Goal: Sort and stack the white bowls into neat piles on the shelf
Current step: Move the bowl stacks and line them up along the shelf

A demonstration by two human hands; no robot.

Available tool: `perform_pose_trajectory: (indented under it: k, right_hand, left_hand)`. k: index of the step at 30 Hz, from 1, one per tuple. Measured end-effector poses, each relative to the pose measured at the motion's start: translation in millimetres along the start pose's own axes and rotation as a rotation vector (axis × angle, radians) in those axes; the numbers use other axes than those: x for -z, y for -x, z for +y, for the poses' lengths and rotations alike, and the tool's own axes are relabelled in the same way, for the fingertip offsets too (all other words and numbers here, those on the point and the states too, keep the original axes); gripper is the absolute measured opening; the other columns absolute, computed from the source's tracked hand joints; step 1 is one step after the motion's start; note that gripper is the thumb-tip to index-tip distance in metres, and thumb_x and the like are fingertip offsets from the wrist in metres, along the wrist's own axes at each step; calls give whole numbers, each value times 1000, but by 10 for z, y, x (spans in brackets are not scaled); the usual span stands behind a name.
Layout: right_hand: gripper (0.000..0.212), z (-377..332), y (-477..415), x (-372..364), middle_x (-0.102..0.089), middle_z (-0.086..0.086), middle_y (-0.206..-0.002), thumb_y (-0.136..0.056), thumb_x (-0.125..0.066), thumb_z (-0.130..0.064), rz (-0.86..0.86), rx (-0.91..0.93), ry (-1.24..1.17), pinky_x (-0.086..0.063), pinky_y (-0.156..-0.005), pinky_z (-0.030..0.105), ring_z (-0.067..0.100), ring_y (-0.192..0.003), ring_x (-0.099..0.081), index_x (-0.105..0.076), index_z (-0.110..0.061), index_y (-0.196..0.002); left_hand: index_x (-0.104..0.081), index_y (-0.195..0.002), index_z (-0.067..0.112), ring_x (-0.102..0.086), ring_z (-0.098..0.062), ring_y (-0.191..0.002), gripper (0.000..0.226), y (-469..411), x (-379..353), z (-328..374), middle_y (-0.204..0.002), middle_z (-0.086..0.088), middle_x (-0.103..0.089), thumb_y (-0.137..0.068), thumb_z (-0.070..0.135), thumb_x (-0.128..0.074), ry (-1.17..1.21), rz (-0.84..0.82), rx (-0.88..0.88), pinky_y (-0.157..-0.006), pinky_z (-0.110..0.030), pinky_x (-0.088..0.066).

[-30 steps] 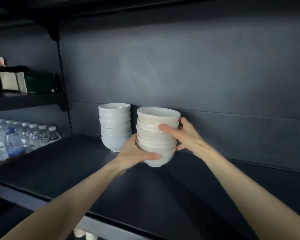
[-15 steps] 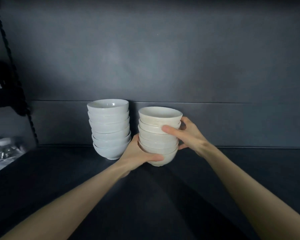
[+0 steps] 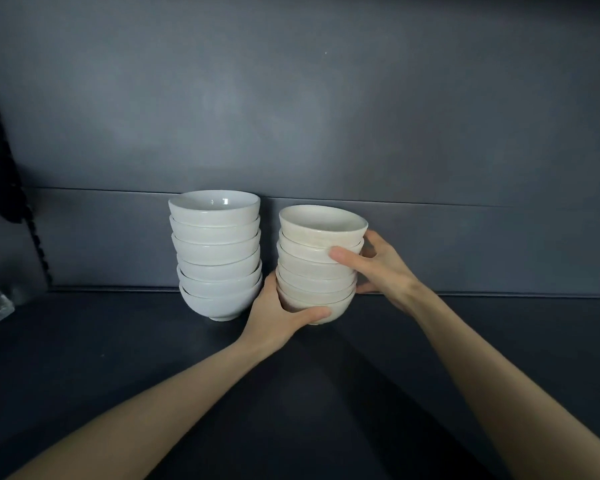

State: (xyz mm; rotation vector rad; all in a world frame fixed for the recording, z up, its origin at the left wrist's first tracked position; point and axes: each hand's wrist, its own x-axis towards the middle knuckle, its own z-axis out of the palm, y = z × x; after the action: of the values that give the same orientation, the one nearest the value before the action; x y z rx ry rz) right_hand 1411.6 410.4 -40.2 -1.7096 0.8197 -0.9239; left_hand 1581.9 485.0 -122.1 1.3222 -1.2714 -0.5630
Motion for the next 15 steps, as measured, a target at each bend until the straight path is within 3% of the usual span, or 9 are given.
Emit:
perform_pose_trajectory:
  k: [2, 12, 15]
  right_hand:
    - [68, 0, -21, -1, -62, -5, -120, -76, -77, -34, 1, 10, -3, -61, -75, 37, 12, -107, -63, -45, -25, -135]
    - [65, 8, -96, 16, -63, -6, -120, -77, -77, -34, -41, 10, 8, -60, -77, 37, 10, -107, -63, -46, -27, -134]
    - [65, -2, -99, 32, -62, -5, -121, -78, -76, -34, -57, 4, 22, -60, -79, 38, 11, -108, -62, -45, -28, -134]
  left_hand:
    - [-40, -135, 28, -50, 15, -108, 86, -7, 1, 11, -121, 24, -56, -64, 28, -87, -7, -5, -10, -79, 2, -41]
    - [-40, -139, 25, -52, 5, -114, 92, -33, -15, -13, -127, 17, -56, -61, 34, -87, -40, 49, -8, -80, 3, -41]
    - [-39, -139, 25, -49, 15, -109, 90, -23, -18, -4, -123, 23, -55, -63, 31, -87, -29, 40, -4, -78, 5, -39]
